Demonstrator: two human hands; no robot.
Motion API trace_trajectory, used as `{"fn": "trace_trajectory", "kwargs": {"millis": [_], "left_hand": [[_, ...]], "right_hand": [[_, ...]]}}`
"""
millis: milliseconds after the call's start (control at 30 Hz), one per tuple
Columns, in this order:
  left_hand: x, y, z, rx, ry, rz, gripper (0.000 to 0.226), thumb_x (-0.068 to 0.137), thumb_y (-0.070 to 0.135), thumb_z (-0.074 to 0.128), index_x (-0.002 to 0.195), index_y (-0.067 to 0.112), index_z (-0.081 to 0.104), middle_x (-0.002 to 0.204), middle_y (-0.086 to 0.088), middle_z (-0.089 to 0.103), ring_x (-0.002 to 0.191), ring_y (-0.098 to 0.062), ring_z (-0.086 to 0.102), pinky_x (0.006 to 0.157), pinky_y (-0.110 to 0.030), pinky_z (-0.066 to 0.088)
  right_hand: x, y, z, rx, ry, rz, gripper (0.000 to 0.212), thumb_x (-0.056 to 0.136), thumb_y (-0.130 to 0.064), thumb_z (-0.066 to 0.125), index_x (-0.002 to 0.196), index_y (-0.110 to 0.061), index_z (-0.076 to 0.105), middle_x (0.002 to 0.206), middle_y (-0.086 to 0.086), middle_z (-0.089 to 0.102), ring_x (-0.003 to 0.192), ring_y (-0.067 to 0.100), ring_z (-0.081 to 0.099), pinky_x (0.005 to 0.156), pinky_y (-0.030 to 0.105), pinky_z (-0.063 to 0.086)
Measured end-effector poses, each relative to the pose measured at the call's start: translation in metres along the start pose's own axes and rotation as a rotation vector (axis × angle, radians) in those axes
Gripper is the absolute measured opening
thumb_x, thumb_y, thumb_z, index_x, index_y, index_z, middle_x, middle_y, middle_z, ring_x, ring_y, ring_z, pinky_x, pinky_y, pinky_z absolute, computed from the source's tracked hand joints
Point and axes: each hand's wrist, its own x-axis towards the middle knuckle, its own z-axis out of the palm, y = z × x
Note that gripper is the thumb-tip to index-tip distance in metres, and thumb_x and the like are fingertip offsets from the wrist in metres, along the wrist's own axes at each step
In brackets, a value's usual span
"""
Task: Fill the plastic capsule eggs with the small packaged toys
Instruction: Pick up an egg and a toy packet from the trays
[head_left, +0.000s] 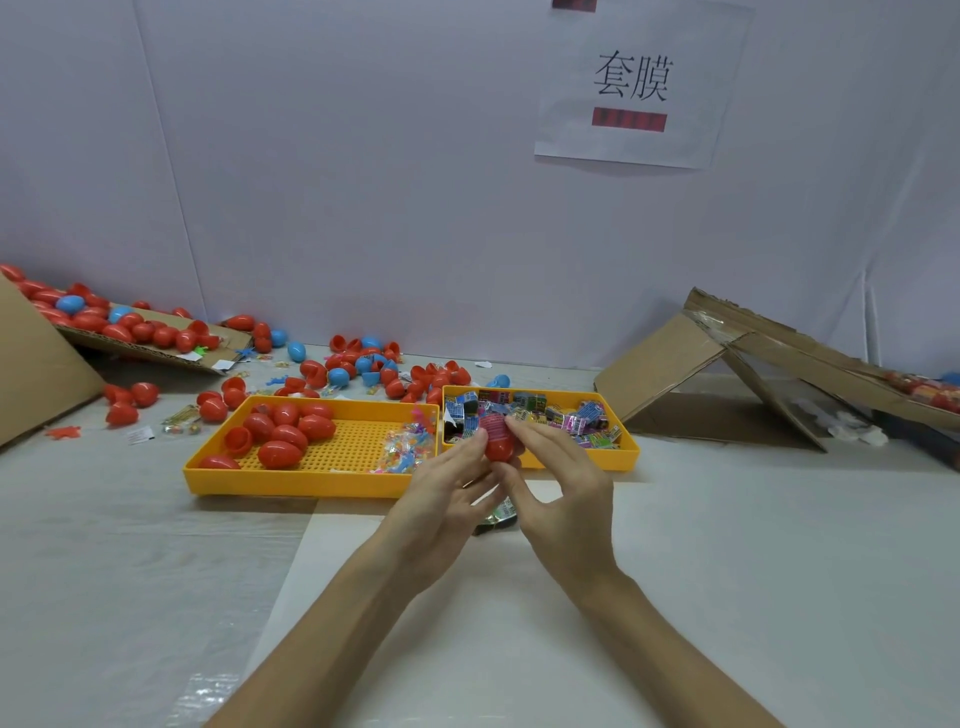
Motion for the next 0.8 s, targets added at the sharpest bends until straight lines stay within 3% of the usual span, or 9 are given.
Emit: {"fn": "trace_trajectory", "kwargs": {"millis": [100,267,467,667,800], "left_hand": [[-0.0014,-0.0006,0.0019,-0.015,-0.012,-0.018,0.030,0.090,0.035,0.065,0.104,0.013,0.080,0.107,-0.009,0.074,0.106,-0.016,0.071,0.090,-0.029,0.056],[-0.0024,-0.0013,0.0033,0.002,-0.026,-0.028,0.042,0.091,0.038,0.064,0.122,0.009,0.069,0.119,-0.010,0.073,0.115,-0.019,0.069,0.093,-0.030,0.053],[-0.0005,-0.0034,0.0026,-0.005,-0.011,-0.035,0.029,0.089,0.038,0.066,0.104,0.018,0.080,0.117,-0.010,0.074,0.115,-0.020,0.069,0.088,-0.028,0.056],[0.0021,-0.0057,-0.0002,0.009,-0.005,-0.031,0.038,0.089,0.036,0.066,0.118,0.011,0.071,0.119,-0.011,0.073,0.116,-0.021,0.068,0.093,-0.030,0.054],[0.0015,-0.0054,0.0005,0.002,0.011,0.002,0.034,0.089,0.035,0.066,0.112,0.010,0.072,0.109,-0.008,0.075,0.107,-0.017,0.071,0.089,-0.028,0.055]], "right_hand": [[0.0002,0.0010,-0.0007,0.011,0.022,0.005,0.039,0.082,-0.009,0.078,0.121,-0.006,0.072,0.117,0.000,0.072,0.111,0.011,0.066,0.099,0.019,0.049],[-0.0010,0.0042,-0.0015,0.027,0.043,0.000,0.032,0.082,-0.008,0.077,0.114,-0.003,0.075,0.111,0.003,0.074,0.106,0.016,0.069,0.093,0.026,0.055],[-0.0008,0.0043,-0.0017,0.029,0.065,-0.013,0.030,0.081,-0.006,0.078,0.111,-0.002,0.076,0.108,0.004,0.075,0.103,0.016,0.070,0.092,0.025,0.055],[-0.0014,0.0051,-0.0021,0.024,0.069,-0.017,0.030,0.081,-0.005,0.079,0.110,-0.002,0.076,0.108,0.004,0.075,0.101,0.017,0.071,0.092,0.026,0.056],[0.0010,0.0019,-0.0022,0.039,0.042,0.016,0.035,0.082,-0.006,0.079,0.117,-0.006,0.074,0.113,0.001,0.073,0.110,0.009,0.066,0.097,0.021,0.051]]}}
